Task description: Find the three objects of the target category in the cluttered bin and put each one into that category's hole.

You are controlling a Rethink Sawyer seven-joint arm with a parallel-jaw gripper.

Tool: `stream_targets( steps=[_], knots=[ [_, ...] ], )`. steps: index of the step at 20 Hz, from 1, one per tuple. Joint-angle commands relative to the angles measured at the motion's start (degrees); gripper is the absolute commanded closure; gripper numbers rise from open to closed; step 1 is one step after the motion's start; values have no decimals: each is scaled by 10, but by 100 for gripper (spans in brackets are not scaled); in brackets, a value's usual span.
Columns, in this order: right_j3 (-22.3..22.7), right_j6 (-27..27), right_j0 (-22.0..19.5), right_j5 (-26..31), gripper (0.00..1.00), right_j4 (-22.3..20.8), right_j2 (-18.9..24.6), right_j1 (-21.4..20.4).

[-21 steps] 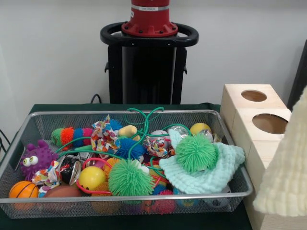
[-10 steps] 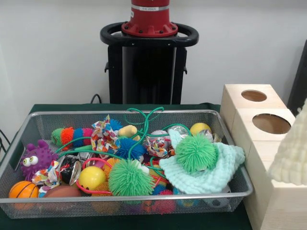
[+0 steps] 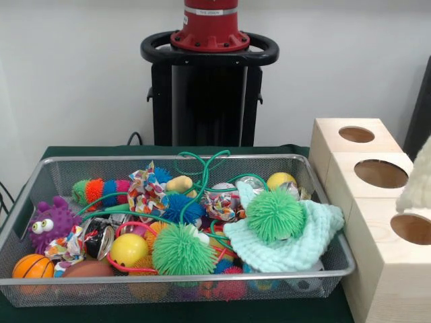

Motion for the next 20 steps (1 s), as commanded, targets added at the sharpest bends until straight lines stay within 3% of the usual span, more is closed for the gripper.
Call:
stream_targets(
  steps=[1, 6, 9, 14, 20],
  knots=[
    [197, 56, 7, -43, 100, 6, 3, -60],
    [371, -75, 4, -151, 100, -11, -5, -143],
    [435, -161, -10, -190, 100, -38, -1, -171],
    [499, -250, -40, -229, 100, -75, 18, -199],
    [553, -294, -70, -261, 100, -84, 48, -229]
  ],
)
